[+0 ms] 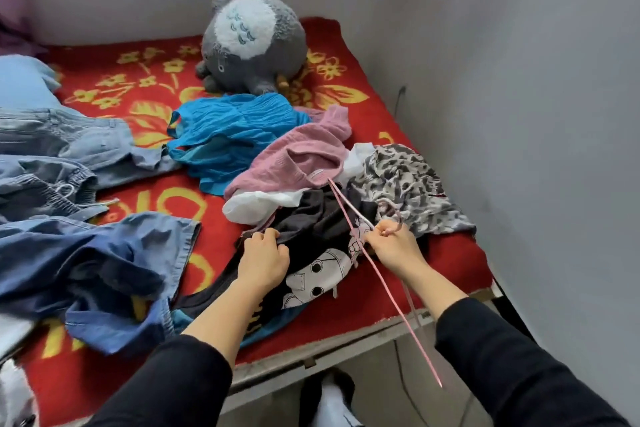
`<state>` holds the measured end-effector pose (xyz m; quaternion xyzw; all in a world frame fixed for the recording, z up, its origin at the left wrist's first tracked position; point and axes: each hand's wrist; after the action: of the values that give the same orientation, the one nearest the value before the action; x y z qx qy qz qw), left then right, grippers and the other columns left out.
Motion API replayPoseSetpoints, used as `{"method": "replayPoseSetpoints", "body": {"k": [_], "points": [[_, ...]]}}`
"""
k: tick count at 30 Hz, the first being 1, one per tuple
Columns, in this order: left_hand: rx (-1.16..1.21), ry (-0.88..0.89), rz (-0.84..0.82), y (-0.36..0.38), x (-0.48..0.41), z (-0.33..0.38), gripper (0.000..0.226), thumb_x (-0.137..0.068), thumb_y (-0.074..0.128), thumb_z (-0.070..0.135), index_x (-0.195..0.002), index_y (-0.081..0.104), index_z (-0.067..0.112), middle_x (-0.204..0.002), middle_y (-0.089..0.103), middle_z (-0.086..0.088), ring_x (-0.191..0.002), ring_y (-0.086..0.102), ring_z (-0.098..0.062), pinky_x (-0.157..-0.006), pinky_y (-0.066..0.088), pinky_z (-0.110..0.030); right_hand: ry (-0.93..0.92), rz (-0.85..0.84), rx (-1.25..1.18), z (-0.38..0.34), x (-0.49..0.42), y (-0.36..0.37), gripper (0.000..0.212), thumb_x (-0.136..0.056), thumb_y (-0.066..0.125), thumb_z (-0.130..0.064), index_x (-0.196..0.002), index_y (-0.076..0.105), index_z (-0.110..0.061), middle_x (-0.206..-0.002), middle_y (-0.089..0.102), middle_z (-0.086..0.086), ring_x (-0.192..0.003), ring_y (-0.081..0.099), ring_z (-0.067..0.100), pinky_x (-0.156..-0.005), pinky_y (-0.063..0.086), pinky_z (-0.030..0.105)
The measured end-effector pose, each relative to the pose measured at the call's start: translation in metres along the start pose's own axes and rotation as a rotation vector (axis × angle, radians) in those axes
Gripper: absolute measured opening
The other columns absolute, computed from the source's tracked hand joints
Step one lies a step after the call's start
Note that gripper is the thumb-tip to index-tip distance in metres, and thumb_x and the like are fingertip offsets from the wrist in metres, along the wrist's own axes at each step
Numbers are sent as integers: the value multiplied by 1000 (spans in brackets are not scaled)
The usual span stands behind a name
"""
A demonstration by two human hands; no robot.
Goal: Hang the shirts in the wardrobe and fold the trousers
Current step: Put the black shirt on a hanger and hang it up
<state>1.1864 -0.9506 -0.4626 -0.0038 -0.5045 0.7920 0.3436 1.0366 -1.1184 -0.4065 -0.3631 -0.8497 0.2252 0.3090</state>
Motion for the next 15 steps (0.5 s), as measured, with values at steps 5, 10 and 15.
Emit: {"method": "replayPoseSetpoints", "body": {"k": [5,10,15], "points": [[22,-114,-78,37,-50,8,51,-90,46,19,-139,37,9,-145,33,-14,-133,27,-31,-105,32,-43,-6,13,75,16,-81,-1,24,-81,59,-10,-65,41,-8,-63,44,4,-64,41,23,-61,33,34],[-100,-229,-106,62,-82,-12,78,-85,56,18,-151,14,12,-159,6,-9,-145,7,-29,-108,32,-44,-64,-81,174,35,-131,36,29,-85,60,-11,-63,42,-19,-70,49,0,-67,46,18,-60,28,29],[-402,-69,-120,70,-104,-60,43,-93,52,25,-135,47,25,-156,23,-6,-146,10,-27,-113,20,-43,-66,-330,108,48,-140,89,15,-84,66,-17,-83,55,-28,-66,50,-4,-65,47,10,-63,35,25]]}}
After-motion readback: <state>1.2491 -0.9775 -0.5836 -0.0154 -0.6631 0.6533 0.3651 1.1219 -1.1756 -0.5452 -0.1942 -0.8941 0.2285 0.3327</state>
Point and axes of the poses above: each hand's wrist, its own x-axis away from the middle knuckle, its own y-axis out of the palm, z = x × y
